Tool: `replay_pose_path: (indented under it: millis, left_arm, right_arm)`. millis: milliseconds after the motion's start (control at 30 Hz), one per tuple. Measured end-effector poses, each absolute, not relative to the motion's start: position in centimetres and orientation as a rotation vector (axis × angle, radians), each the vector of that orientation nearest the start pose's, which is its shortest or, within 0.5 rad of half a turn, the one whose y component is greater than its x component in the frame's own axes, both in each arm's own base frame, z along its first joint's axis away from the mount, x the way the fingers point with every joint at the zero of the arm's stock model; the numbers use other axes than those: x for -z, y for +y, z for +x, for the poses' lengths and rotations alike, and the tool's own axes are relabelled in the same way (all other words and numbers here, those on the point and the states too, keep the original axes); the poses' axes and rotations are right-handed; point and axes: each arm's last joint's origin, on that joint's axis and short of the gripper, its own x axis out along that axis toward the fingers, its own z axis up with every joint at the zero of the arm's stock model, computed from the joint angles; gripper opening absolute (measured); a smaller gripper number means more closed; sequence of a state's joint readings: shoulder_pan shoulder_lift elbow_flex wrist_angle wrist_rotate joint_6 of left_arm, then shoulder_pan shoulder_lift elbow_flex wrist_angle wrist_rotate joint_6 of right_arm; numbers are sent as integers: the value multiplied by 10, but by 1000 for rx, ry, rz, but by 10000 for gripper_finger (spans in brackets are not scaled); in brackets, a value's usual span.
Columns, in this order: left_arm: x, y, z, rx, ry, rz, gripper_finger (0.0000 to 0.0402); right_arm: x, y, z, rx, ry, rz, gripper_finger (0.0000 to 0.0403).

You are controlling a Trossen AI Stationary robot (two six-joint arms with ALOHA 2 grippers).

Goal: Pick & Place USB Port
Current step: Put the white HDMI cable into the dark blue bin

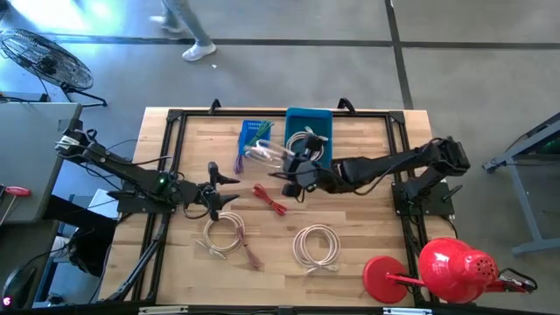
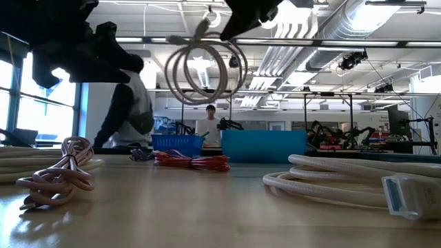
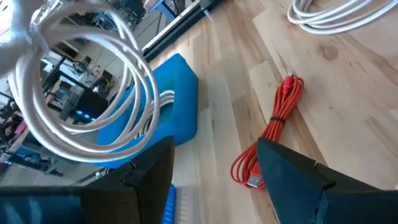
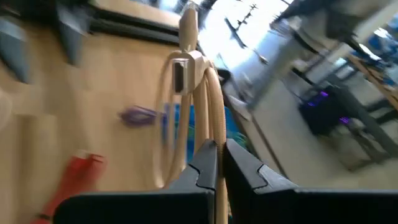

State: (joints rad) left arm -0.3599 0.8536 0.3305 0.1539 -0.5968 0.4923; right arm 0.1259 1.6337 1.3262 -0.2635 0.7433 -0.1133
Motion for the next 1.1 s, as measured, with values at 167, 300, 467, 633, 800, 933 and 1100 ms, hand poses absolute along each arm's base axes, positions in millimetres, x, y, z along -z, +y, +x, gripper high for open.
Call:
replay_pose_path:
  millis: [167,300,467,633,800,933,1100]
  left_arm:
    - [-198,-46,169,-147,388,659,223]
    - [-197,-46,168,-141,403,665,223]
    - [-195,-46,167,-136,422,674,223]
    - [-194,-46,167,-136,426,673,223]
    - [-194,-46,167,-135,428,676,223]
    - [-194,-46,167,-134,430,678,223]
    - [-194,-45,167,-133,435,682,223]
  right_arm:
    - [-298,5,360,657,631,-375,2]
    - [-294,-10,355,746,702,-406,2]
    - [-288,-27,346,850,792,-417,2]
    - [-283,-44,337,924,862,-383,2]
    - [-276,-68,333,944,915,-300,1]
    - [-269,-85,330,978,954,-250,1]
    - [-256,-102,327,1016,1026,-207,1]
